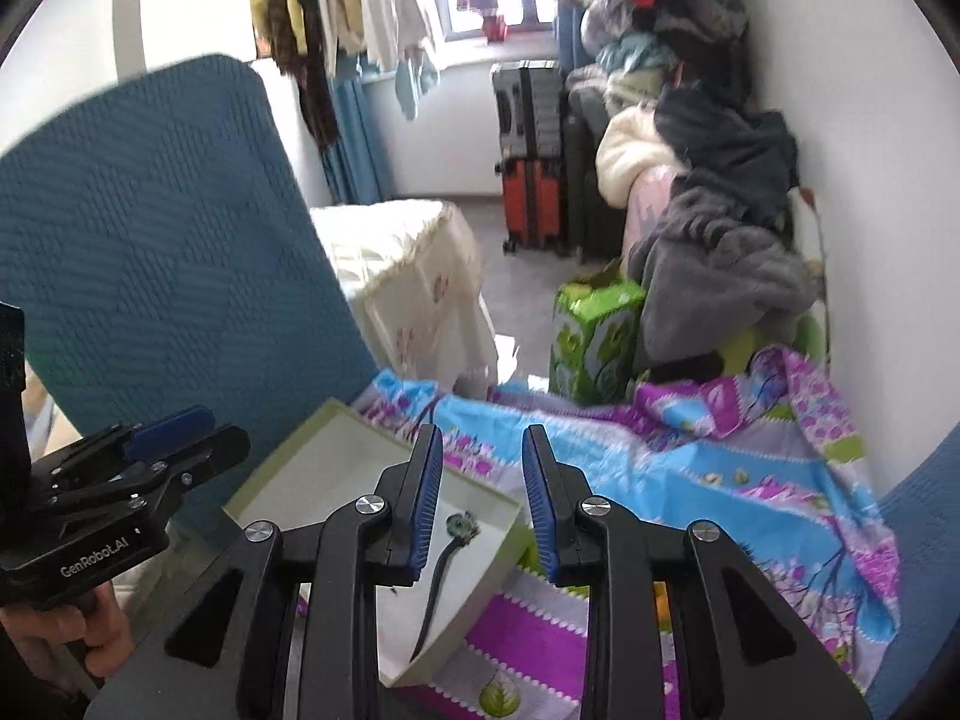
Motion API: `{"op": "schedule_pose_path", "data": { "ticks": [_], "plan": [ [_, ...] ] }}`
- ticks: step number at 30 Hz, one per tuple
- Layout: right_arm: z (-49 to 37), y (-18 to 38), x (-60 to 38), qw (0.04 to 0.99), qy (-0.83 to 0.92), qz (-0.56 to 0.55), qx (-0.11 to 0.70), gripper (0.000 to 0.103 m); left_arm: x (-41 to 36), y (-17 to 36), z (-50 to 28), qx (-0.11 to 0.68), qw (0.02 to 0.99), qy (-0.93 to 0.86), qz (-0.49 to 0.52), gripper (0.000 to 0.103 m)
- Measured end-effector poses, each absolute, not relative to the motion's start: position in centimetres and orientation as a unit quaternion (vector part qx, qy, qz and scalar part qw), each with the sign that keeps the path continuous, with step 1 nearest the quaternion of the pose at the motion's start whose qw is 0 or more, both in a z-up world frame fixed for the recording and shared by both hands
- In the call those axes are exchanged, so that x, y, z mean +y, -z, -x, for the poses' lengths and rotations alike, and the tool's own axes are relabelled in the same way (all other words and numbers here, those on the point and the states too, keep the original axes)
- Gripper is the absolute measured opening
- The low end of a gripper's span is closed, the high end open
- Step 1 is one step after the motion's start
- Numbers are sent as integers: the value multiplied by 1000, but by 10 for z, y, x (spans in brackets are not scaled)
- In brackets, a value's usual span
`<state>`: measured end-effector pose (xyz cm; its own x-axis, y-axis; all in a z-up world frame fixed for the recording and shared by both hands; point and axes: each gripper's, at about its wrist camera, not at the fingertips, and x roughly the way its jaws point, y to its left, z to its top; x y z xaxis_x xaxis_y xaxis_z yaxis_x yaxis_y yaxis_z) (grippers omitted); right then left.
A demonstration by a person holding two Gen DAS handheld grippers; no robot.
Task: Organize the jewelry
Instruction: 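Move both tools back over the cloth toward the remaining jewelry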
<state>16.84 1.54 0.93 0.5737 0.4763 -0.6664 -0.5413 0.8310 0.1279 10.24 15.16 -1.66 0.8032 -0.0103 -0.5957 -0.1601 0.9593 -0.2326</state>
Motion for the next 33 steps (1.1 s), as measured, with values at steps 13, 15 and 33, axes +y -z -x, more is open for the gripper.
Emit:
{"op": "schedule_pose_path", "data": {
  "ticks": [13, 15, 33],
  "plan": [
    [-137, -69, -70, 921, -256, 14, 295, 26, 82, -44, -88, 257, 959, 6, 116, 48],
    [-133, -71, -83, 923, -252, 11, 290, 26, 73, -47, -85, 254, 960, 11, 115, 48],
    [-111, -35, -178, 940, -190, -9, 283, 26, -10, -29, -85, 263, 957, 61, 110, 48]
  ]
}}
